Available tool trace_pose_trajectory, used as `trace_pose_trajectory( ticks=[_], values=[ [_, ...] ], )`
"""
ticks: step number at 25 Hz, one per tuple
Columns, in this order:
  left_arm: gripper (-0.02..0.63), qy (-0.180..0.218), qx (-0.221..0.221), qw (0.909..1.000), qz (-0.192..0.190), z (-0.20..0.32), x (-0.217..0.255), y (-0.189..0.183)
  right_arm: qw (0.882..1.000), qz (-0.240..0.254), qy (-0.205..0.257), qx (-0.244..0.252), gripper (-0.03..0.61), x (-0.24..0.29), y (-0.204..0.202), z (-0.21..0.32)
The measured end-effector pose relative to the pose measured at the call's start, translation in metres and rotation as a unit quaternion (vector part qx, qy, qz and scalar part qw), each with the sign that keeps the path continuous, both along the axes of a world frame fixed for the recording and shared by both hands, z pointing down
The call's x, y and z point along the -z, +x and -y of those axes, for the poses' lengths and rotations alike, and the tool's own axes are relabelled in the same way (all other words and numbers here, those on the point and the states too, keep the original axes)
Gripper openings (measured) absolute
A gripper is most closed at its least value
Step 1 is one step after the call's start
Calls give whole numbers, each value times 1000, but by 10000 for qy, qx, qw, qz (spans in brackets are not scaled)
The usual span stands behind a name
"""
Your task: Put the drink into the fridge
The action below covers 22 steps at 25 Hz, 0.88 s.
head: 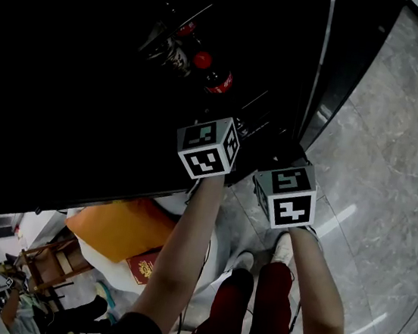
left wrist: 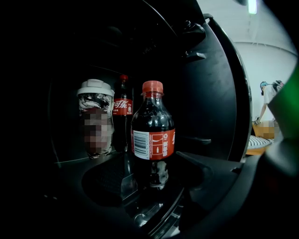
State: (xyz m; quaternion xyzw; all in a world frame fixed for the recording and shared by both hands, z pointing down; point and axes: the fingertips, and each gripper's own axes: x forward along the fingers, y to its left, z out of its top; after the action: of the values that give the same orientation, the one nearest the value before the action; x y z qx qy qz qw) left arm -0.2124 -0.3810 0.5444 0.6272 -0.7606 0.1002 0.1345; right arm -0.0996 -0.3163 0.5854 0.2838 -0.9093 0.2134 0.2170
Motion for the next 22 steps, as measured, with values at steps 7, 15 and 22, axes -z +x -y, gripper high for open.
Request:
trace_pose_trajectory(
  ticks=[7,15,22],
  values=[
    [327,-39,-130,9999,-76,-15,-1,6,10000,2,22,-66,17,6,4,-3],
    [307,-1,-298,9995,54,-39,6,16,9999,-8,100,-110,17,12,6,-15],
    [182,2,-362,9993,-31,-61,4,21,9997,-2,138,-194,17,15,11,-29]
  ],
)
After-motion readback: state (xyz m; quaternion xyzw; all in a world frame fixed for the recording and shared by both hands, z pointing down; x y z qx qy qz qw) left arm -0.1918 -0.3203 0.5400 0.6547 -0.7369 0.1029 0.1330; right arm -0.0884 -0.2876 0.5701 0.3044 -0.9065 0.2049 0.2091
